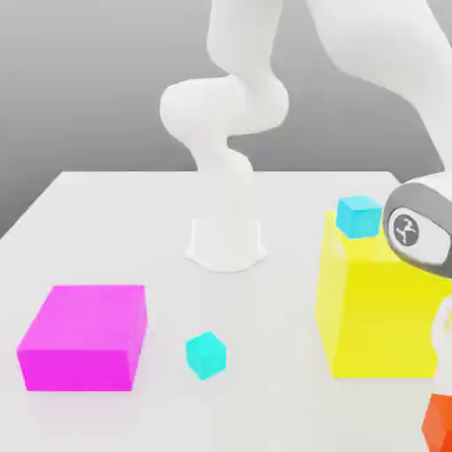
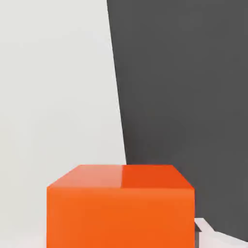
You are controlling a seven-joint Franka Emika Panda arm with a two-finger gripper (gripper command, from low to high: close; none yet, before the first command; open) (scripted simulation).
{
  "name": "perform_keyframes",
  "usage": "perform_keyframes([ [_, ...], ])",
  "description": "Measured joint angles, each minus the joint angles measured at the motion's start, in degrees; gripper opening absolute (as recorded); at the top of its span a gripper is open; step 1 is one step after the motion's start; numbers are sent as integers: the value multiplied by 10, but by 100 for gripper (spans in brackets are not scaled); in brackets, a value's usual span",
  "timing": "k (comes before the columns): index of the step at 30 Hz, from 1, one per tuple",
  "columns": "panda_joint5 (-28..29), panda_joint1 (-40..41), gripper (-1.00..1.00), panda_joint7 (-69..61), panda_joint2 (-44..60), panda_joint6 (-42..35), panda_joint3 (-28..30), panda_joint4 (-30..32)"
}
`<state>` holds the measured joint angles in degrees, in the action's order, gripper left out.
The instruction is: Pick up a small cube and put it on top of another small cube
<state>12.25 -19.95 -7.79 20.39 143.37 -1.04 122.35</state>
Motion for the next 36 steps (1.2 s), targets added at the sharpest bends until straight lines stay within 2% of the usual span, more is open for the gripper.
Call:
perform_keyframes([
  [5, 48, 40, -100, -47, -104, 9, 45, 103],
  [10, 64, 101, -100, -118, -198, 27, 79, 209],
  [15, 38, 130, -100, -220, -275, 56, 110, 319],
  [20, -26, 116, -100, -341, -335, 90, 164, 426],
  [27, -84, 85, -100, -394, -293, 139, 184, 436],
  [36, -156, 69, -100, -444, -190, 239, 184, 437],
])
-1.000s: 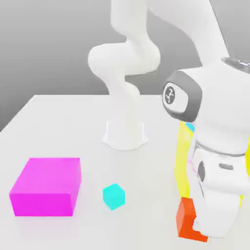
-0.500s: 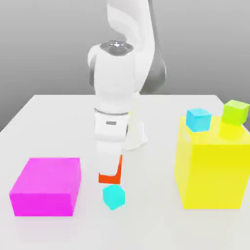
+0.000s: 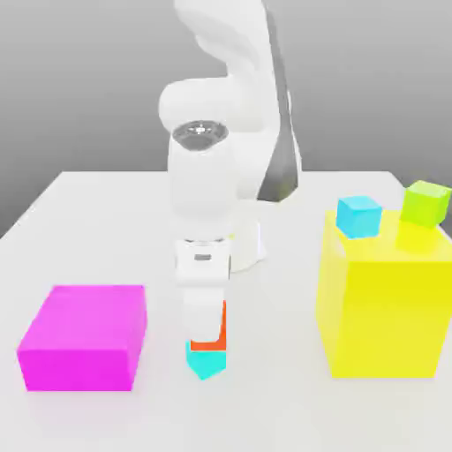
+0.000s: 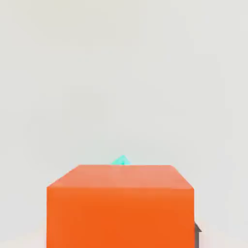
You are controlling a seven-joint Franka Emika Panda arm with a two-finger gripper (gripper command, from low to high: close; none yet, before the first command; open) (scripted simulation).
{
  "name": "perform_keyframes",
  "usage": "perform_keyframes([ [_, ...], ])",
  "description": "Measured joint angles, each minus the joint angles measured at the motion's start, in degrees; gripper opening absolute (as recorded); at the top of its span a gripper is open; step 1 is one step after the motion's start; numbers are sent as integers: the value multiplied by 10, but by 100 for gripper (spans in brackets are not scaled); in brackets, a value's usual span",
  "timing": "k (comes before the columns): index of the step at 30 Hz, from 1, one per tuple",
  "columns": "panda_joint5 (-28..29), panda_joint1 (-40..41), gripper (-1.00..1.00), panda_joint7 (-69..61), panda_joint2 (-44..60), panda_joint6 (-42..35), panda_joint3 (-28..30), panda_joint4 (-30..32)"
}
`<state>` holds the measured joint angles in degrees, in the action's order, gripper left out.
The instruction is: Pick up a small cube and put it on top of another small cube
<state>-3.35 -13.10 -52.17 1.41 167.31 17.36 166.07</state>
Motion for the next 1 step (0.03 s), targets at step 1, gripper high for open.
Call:
perform_keyframes([
  [1, -4, -1, 100, -3, 7, 7, 0, 0],
])
